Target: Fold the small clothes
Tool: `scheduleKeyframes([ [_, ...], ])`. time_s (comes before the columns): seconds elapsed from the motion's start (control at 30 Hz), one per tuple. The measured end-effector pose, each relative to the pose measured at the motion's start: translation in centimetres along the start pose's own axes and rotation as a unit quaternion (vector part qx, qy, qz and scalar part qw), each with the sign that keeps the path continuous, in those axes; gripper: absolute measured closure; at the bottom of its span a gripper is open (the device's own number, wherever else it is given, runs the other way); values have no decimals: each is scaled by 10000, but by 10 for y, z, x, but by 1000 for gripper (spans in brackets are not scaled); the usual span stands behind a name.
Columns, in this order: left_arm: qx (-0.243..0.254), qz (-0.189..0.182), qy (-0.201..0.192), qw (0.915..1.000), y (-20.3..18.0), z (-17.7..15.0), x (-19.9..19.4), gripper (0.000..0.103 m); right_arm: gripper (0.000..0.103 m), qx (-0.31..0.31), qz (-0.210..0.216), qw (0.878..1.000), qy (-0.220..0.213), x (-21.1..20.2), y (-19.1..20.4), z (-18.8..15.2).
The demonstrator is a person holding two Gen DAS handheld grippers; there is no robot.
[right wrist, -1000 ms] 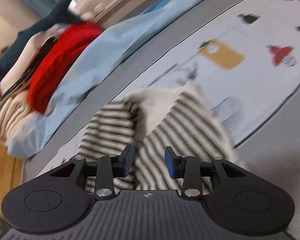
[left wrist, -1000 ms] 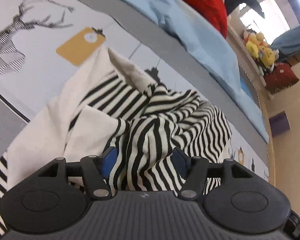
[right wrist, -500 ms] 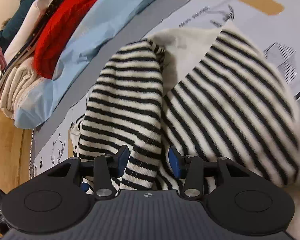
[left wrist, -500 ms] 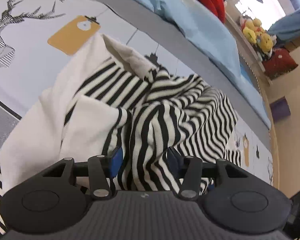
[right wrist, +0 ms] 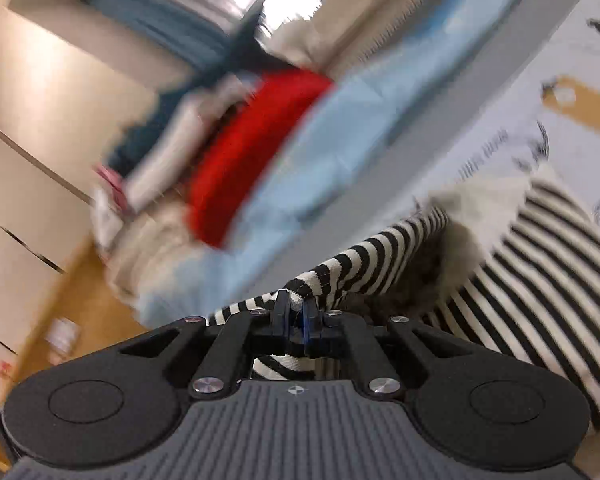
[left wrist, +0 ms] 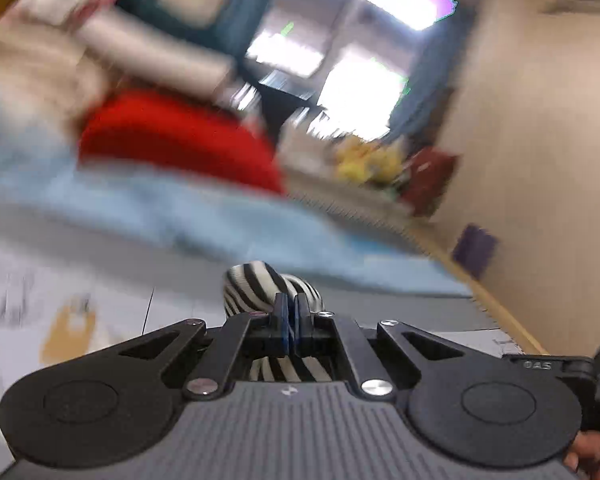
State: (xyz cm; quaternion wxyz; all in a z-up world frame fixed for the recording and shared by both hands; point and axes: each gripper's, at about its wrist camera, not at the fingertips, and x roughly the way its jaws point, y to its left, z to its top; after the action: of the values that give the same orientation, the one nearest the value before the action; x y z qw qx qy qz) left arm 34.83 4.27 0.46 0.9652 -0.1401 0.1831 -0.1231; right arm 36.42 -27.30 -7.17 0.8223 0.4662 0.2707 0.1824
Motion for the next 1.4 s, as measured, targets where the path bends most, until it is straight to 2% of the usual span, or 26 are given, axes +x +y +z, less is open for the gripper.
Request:
scheduleKeyframes([
  [0.03,54,-163,-18,9999,-3,1,-5,103,98,137,27,9999,-31,-8,-4,1],
  [0.07,32,-462,145,9988,-4,0,-7,103,98,348,-56,9994,9,-15,-11,1],
  [0.1,12,-715,434,9965,-4,-2,-6,103,98,482,-226,9985,118,-19,-19,2],
  [0.17,148,-999,1109,9887,-7,-12,-1,103,98,706,-878,9921,551,-25,-38,-3],
  [0.2,201,-1037,1426,9841,-8,-18,2,103,98,710,-1254,9862,815,-26,-47,-6],
  [0.27,50,-943,2041,9744,-1,-30,13,102,97,324,-2253,9581,1740,-22,-61,-19],
  [0.33,-494,-475,2434,9675,18,-39,24,101,97,233,-2761,9377,2095,-24,-73,-29],
  [0.4,-1423,-108,2772,9502,47,-48,36,95,92,339,-2871,9340,2101,-27,-76,-28],
  [0.47,-2208,202,2933,9300,73,-57,48,91,90,218,-2849,9408,1826,-34,-71,-21],
  [0.5,-2404,332,2968,9236,79,-61,52,91,90,125,-2795,9460,1634,-37,-66,-17],
  [0.53,-2494,378,2989,9203,83,-65,54,91,84,15,-2748,9503,1461,-39,-61,-13],
  [0.57,-2601,381,3039,9157,86,-67,59,91,76,-71,-2697,9538,1325,-40,-57,-9],
  [0.63,-2859,360,3098,9061,86,-73,65,91,68,-221,-2602,9584,1150,-38,-52,-1],
  [0.67,-3026,340,3104,9005,85,-74,71,91,68,-224,-2559,9601,1104,-36,-52,1],
  [0.7,-3132,326,3121,8964,85,-76,72,89,68,-164,-2468,9632,1057,-35,-53,2],
  [0.77,-3241,381,3161,8908,82,-82,78,77,68,102,-2237,9685,1091,-25,-53,7],
  [0.8,-3239,428,3179,8900,80,-83,81,71,66,289,-2114,9701,1154,-19,-56,7],
  [0.87,-3211,468,3260,8879,74,-89,89,70,56,621,-2004,9689,1315,-4,-62,2],
  [0.93,-3247,500,3323,8841,74,-94,95,65,52,728,-2018,9657,1461,7,-64,-2],
  [1.13,-3177,804,3486,8781,71,-105,111,65,47,698,-2198,9585,1674,33,-61,-7],
  [1.23,-2881,913,3578,8835,64,-105,116,68,47,600,-2259,9561,1770,39,-60,-10],
  [1.27,-2737,941,3605,8867,62,-105,118,80,48,538,-2281,9552,1809,48,-57,-10],
  [1.3,-2636,970,3597,8898,60,-103,118,89,51,399,-2330,9538,1855,51,-54,-11],
  [1.33,-2543,1003,3556,8938,60,-101,117,100,70,285,-2368,9537,1833,51,-53,-12],
  [1.37,-2462,1011,3433,9007,59,-96,115,101,94,243,-2371,9547,1783,52,-52,-12],
  [1.4,-2423,978,3240,9093,60,-89,112,102,99,275,-2311,9579,1683,50,-51,-10],
])
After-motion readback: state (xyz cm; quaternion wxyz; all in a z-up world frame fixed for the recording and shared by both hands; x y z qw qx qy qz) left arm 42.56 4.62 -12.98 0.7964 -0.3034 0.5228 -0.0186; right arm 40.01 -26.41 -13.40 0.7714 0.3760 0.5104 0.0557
